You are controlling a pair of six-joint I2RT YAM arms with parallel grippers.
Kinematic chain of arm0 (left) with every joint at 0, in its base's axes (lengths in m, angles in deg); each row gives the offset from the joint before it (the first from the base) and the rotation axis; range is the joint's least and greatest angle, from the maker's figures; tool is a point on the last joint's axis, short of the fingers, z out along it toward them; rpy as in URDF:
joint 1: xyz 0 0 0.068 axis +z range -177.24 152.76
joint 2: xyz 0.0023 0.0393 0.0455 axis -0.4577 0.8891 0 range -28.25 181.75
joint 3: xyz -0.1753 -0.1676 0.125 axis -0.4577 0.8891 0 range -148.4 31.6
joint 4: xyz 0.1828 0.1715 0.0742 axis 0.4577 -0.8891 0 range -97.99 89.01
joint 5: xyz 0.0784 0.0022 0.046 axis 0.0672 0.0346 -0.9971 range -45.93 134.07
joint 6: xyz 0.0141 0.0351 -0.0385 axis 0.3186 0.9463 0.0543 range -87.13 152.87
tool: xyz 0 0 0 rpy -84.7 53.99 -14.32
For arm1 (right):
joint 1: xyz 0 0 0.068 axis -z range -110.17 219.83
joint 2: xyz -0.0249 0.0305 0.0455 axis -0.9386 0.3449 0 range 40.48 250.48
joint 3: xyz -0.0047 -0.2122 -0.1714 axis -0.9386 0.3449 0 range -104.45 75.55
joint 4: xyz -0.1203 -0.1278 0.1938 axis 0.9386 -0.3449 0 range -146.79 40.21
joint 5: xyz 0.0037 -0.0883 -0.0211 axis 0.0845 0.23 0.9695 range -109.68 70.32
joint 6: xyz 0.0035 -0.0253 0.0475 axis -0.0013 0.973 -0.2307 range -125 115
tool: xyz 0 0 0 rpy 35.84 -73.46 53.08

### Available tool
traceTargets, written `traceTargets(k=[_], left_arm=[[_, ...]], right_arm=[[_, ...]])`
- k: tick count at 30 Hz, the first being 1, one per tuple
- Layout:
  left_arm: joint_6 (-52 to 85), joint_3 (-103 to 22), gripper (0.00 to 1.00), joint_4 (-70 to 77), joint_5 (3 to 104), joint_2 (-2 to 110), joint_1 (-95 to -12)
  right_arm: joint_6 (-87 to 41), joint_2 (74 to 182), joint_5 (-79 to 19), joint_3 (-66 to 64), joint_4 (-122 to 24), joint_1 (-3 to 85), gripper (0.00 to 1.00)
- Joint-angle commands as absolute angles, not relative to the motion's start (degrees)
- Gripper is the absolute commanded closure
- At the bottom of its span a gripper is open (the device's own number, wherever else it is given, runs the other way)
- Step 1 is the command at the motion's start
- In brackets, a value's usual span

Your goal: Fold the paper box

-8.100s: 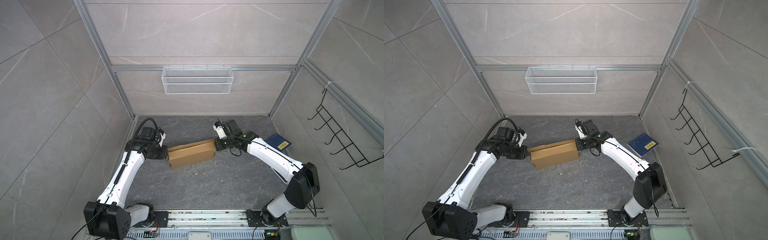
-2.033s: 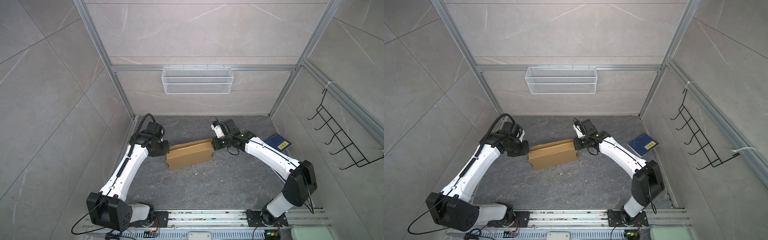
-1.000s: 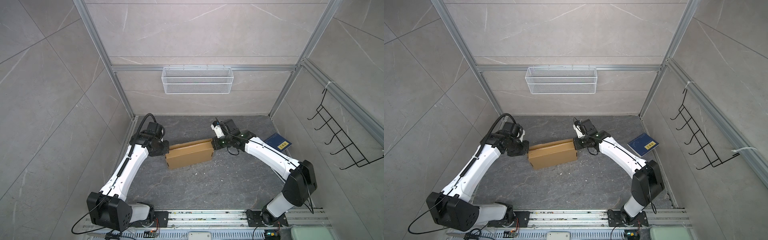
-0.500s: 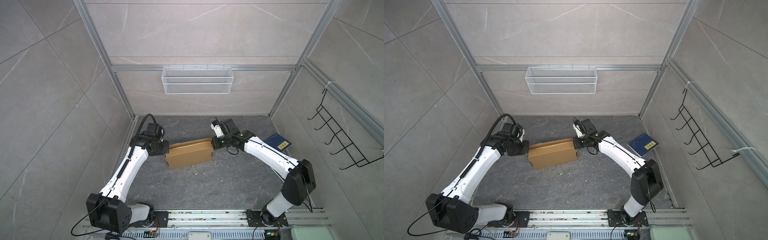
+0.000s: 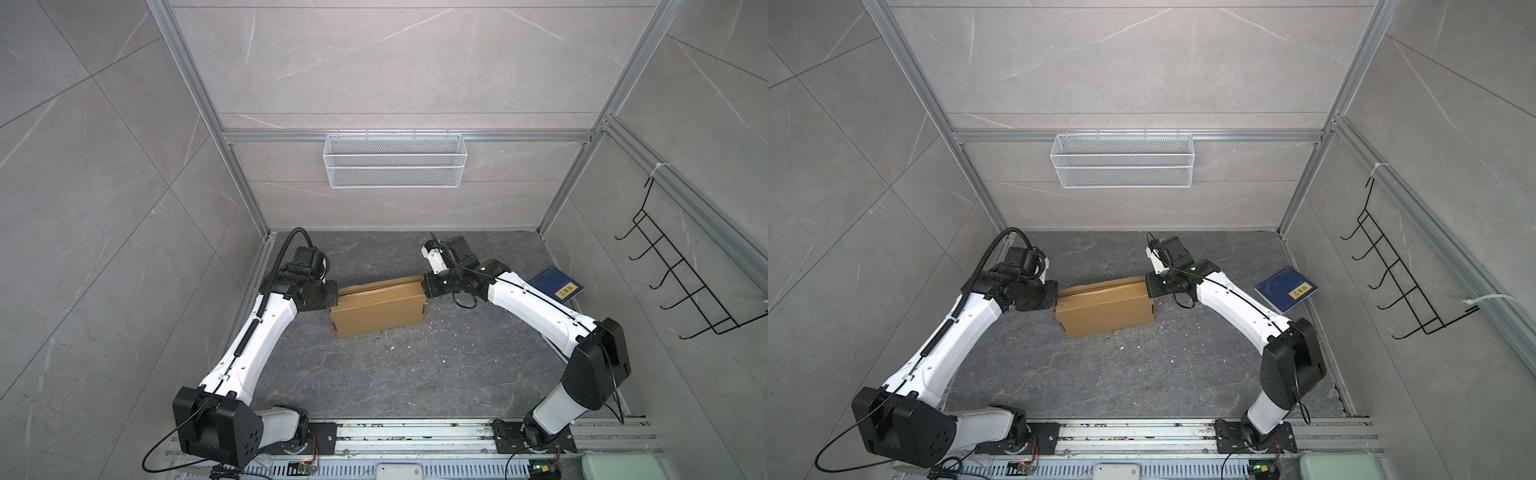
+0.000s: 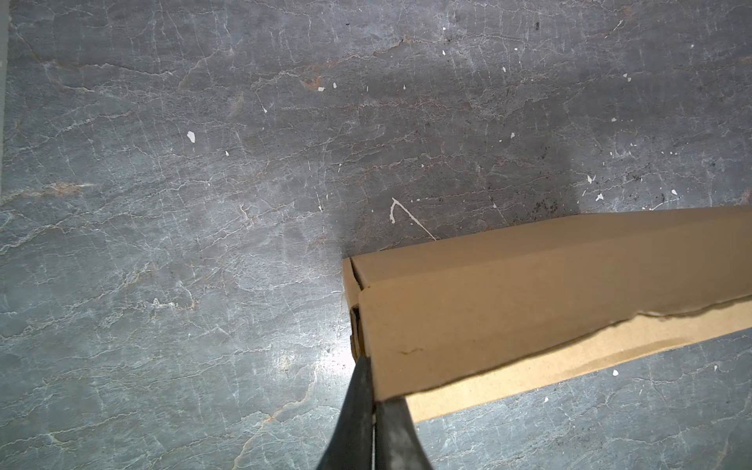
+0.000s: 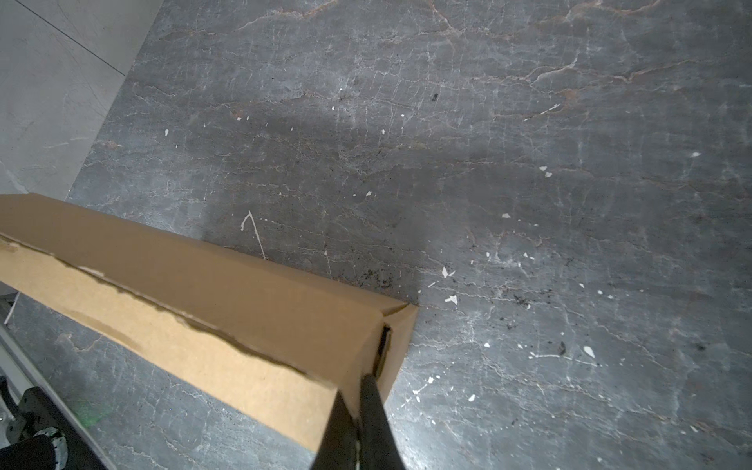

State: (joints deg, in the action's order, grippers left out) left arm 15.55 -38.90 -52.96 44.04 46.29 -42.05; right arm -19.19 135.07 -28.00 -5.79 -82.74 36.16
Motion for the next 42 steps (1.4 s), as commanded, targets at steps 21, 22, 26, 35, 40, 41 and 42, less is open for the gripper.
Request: traceTargets(k=[21,22,26,35,40,41,42], left_arm=[[16.68,-35.64,1.0,-56.25,46.2,46.37,-42.25],[16.79,-35.68,1.0,-56.27,46.2,46.33,-42.27],[16.79,-35.55,1.0,-56.22,46.23,46.17,-42.25],[16.79,-35.2,1.0,-55.79,46.28,46.15,-42.27],[17.09,-34.84,1.0,-55.26,46.37,46.1,-42.28],[17.2,-34.92,1.0,-55.15,46.41,46.18,-42.28],[17.27,-34.99,1.0,-55.05,46.48,46.34,-42.28]], right_arm=[[-22.75,130.59,-37.12,-4.34,-83.18,40.3,0.69],[-22.76,130.35,-37.22,-4.26,-83.26,40.51,0.69],[-22.71,129.57,-37.61,-4.12,-83.47,40.97,0.68],[-15.73,127.22,-36.99,-6.67,-83.59,40.85,0.66],[-2.33,129.15,-30.86,-11.23,-86.97,36.84,0.58],[-0.1,129.62,-30.16,-12.06,-87.36,36.08,0.56],[2.23,130.22,-29.3,-12.95,-87.81,35.46,0.53]])
